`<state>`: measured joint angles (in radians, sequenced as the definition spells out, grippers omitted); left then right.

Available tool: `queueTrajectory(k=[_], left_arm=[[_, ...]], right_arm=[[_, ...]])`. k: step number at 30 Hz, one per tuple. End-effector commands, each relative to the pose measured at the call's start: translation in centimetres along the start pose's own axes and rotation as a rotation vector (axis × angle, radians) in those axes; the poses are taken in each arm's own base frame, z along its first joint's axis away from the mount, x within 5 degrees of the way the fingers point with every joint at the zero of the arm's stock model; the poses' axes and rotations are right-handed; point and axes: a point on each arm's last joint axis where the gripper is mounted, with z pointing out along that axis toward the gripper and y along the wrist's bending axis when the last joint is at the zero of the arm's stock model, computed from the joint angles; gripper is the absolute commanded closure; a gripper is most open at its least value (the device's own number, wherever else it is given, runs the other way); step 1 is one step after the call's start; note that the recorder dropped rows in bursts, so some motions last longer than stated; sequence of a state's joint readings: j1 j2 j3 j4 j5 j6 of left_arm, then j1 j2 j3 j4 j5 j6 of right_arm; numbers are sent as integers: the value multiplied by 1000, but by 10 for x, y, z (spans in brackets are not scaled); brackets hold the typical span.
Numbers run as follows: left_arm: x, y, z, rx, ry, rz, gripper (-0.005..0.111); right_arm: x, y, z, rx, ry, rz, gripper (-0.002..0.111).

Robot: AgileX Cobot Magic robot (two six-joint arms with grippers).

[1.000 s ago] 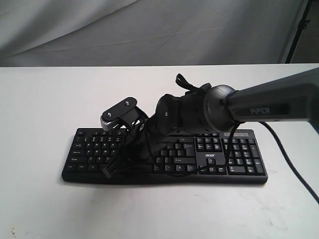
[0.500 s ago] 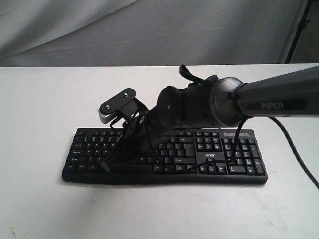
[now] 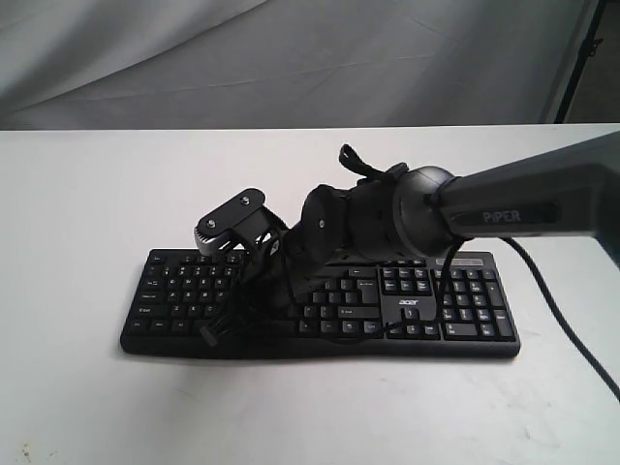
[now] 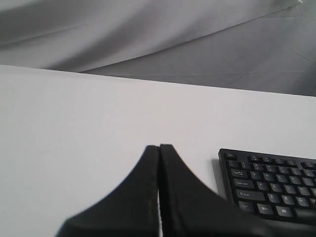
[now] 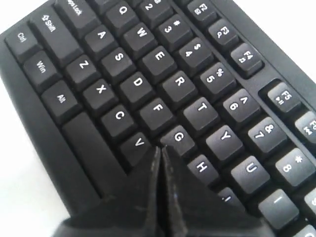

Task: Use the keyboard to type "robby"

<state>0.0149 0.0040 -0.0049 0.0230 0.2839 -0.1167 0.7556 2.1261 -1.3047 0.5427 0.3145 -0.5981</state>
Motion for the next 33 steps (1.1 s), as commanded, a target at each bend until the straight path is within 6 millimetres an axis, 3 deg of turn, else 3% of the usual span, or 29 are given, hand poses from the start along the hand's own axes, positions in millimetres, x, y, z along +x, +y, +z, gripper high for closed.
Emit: queueTrajectory(k=[1, 5, 10, 15, 19, 33], left_arm=[[1, 0, 0, 6, -1, -13, 107], [1, 0, 0, 6, -1, -13, 107], [1, 0, 0, 6, -1, -13, 107], [1, 0, 0, 6, -1, -13, 107], [1, 0, 0, 6, -1, -10, 107], [1, 0, 0, 6, -1, -12, 107]], right_arm=[[-9, 2, -14, 4, -36, -14, 108], [-18, -12, -33, 34, -86, 3, 108], [-18, -28, -35, 64, -103, 35, 108], [-14, -29, -24, 69, -101, 58, 108], [-23, -30, -14, 35, -83, 60, 108], [-18, -31, -5, 38, -62, 53, 108]])
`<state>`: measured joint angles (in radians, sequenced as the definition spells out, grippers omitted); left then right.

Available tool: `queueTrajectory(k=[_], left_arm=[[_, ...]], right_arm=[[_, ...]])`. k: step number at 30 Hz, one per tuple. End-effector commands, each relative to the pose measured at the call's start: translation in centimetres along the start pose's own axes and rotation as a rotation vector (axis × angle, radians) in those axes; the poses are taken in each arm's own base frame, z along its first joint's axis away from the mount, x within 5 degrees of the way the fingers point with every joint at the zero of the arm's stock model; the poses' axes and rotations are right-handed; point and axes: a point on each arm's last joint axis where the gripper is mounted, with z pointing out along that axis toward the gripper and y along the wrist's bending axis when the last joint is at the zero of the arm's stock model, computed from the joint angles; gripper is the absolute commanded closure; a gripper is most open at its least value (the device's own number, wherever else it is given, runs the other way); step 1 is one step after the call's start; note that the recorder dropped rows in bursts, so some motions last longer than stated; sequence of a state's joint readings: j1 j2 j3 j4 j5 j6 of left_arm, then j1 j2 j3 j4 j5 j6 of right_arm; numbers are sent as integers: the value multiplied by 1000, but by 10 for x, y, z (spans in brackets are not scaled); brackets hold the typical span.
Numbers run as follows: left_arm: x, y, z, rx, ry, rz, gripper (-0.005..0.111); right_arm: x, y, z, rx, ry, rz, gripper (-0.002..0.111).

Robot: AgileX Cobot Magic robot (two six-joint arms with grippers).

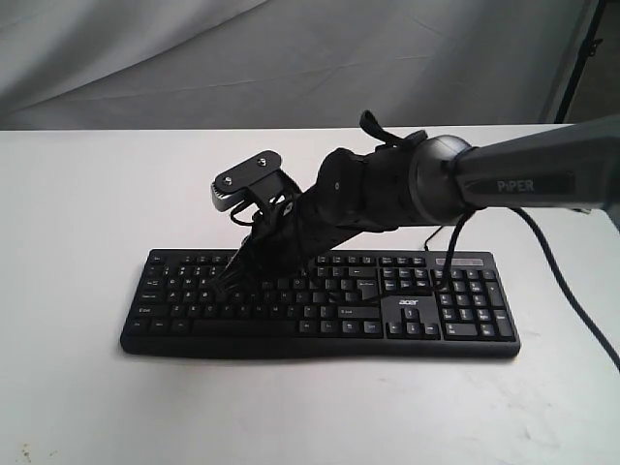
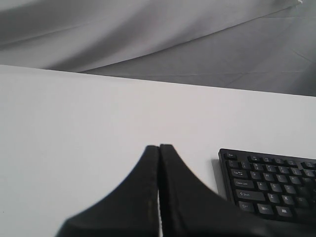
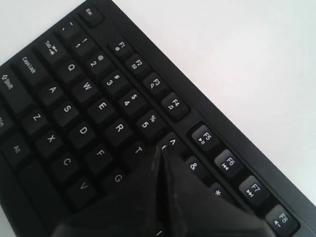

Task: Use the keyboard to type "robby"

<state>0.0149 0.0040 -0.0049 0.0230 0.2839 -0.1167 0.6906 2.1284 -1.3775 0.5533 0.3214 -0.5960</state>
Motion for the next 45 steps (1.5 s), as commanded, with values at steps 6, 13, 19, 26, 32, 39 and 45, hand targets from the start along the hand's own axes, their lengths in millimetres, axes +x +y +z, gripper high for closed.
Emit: queueTrajectory(k=[6, 13, 19, 26, 32, 39, 45], left_arm=[[1, 0, 0, 6, -1, -12, 107], [1, 0, 0, 6, -1, -12, 107], [1, 0, 0, 6, -1, -12, 107], [1, 0, 0, 6, -1, -12, 107], [1, 0, 0, 6, -1, -12, 107], [1, 0, 0, 6, -1, -12, 107], [1, 0, 0, 6, -1, -12, 107]], right_arm=[[10, -3, 16, -1, 39, 6, 108], [-5, -2, -5, 9, -9, -30, 108], [-12, -5, -34, 9, -27, -37, 108], [28, -19, -101, 109, -88, 32, 108], [70, -15, -161, 222, -244, 101, 108], [80, -9, -184, 241, -308, 103, 108], [82, -8, -182, 230, -292, 111, 108]])
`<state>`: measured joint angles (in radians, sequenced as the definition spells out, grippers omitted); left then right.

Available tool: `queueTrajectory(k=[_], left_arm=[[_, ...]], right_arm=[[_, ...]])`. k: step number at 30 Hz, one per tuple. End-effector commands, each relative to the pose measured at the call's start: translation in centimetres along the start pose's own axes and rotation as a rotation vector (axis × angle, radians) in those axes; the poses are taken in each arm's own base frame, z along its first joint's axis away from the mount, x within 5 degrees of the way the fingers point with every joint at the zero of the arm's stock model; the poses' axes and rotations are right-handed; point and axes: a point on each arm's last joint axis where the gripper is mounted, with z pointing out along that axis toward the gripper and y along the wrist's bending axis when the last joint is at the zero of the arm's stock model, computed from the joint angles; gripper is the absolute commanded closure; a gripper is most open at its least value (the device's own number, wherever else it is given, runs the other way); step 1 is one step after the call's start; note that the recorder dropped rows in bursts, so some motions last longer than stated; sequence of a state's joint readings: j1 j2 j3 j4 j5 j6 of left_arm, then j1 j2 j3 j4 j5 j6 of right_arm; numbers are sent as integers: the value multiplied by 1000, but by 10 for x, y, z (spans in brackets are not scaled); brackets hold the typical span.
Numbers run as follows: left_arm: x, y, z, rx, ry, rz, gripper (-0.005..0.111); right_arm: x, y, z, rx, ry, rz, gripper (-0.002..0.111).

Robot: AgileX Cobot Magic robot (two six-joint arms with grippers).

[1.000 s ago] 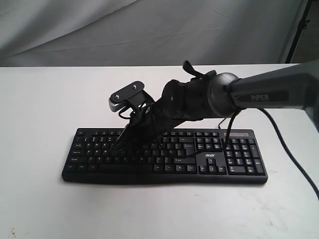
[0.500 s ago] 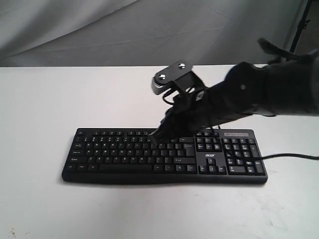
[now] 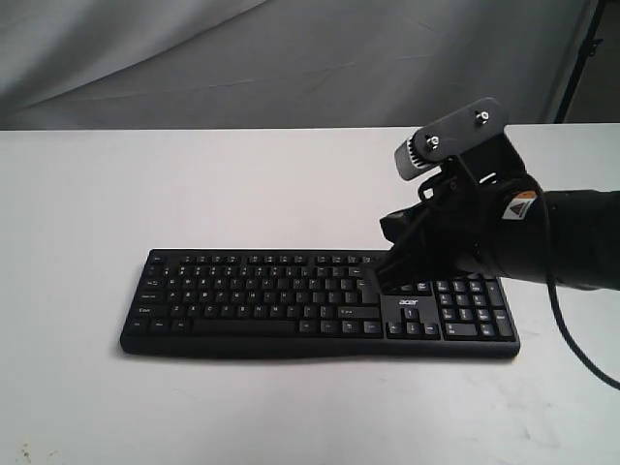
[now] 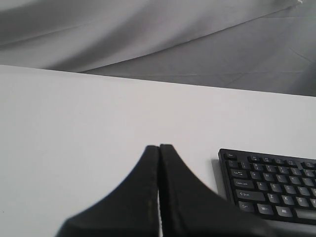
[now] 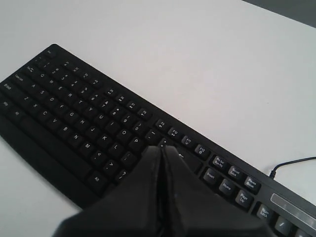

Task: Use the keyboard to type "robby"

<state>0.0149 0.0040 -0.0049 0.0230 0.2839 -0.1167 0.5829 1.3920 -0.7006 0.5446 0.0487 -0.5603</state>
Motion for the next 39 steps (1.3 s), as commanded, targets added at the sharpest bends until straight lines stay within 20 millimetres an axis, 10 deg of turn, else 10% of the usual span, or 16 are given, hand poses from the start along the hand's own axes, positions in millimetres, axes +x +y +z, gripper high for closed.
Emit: queueTrajectory(k=[1, 10, 21, 39], left_arm=[[1, 0, 0, 6, -1, -12, 107], [1, 0, 0, 6, -1, -12, 107], [1, 0, 0, 6, -1, -12, 107], [1, 0, 0, 6, -1, -13, 107]], right_arm=[[1, -1, -1, 4, 1, 13, 108], [-9, -7, -64, 41, -178, -82, 108], [65, -42, -161, 380, -396, 73, 108], [89, -44, -161, 426, -390, 203, 108]])
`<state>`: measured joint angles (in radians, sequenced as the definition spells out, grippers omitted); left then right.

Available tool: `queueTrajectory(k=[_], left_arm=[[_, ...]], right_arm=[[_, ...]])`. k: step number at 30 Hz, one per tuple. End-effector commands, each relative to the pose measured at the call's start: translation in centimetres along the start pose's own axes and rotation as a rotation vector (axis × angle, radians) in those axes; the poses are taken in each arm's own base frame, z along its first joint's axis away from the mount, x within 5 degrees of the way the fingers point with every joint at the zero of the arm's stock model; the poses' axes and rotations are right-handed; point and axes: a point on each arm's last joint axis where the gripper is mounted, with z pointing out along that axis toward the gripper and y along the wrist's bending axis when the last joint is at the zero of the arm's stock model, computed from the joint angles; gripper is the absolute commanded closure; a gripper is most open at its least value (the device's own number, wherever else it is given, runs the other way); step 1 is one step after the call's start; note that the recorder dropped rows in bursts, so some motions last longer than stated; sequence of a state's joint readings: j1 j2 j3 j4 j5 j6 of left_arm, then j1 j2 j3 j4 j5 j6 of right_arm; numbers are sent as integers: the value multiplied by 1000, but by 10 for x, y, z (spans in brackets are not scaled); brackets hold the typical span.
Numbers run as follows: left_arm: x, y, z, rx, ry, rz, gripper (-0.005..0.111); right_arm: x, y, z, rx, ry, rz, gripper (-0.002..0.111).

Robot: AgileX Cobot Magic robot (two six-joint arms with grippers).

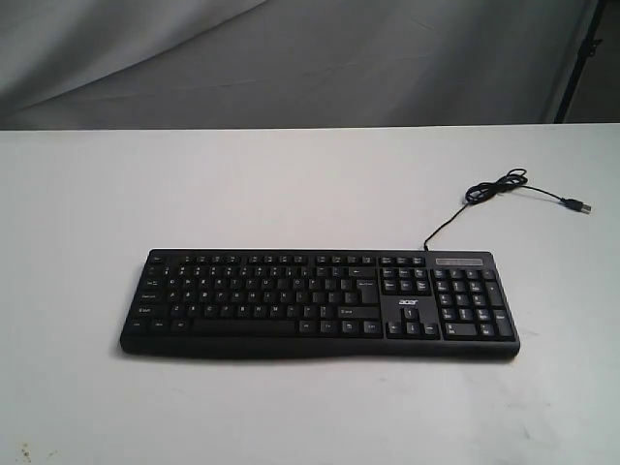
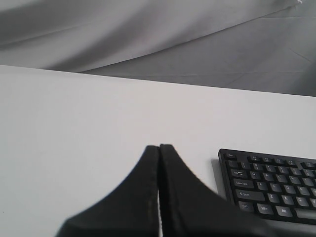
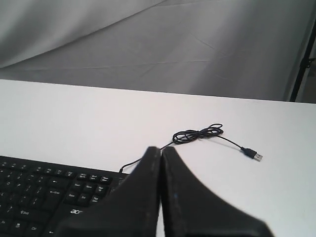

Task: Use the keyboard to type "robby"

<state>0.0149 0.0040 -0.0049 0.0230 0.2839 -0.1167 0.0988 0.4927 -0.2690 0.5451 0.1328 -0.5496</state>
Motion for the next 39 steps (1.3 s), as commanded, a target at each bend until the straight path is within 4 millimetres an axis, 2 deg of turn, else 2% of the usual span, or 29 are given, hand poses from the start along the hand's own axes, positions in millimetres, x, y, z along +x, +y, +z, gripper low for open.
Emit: queueTrajectory(k=[1, 6, 11, 17, 23, 25, 29, 39], left_arm=[[1, 0, 0, 6, -1, -13, 107], [1, 0, 0, 6, -1, -13, 107], [1, 0, 0, 6, -1, -13, 107], [1, 0, 0, 6, -1, -13, 107], [1, 0, 0, 6, -1, -13, 107], [1, 0, 0, 6, -1, -13, 107], [1, 0, 0, 6, -1, -13, 107], [1, 0, 0, 6, -1, -13, 107]], right_arm=[[1, -3, 0, 32, 2, 10, 108], [18, -4, -4, 52, 13, 136, 108], [45, -5, -14, 65, 5, 60, 108], [65, -7, -18, 105, 22, 92, 108], [76, -9, -21, 142, 10, 101, 108], [75, -9, -23, 142, -23, 98, 108], [84, -7, -28, 132, 48, 102, 108], [85, -6, -33, 126, 23, 97, 108]])
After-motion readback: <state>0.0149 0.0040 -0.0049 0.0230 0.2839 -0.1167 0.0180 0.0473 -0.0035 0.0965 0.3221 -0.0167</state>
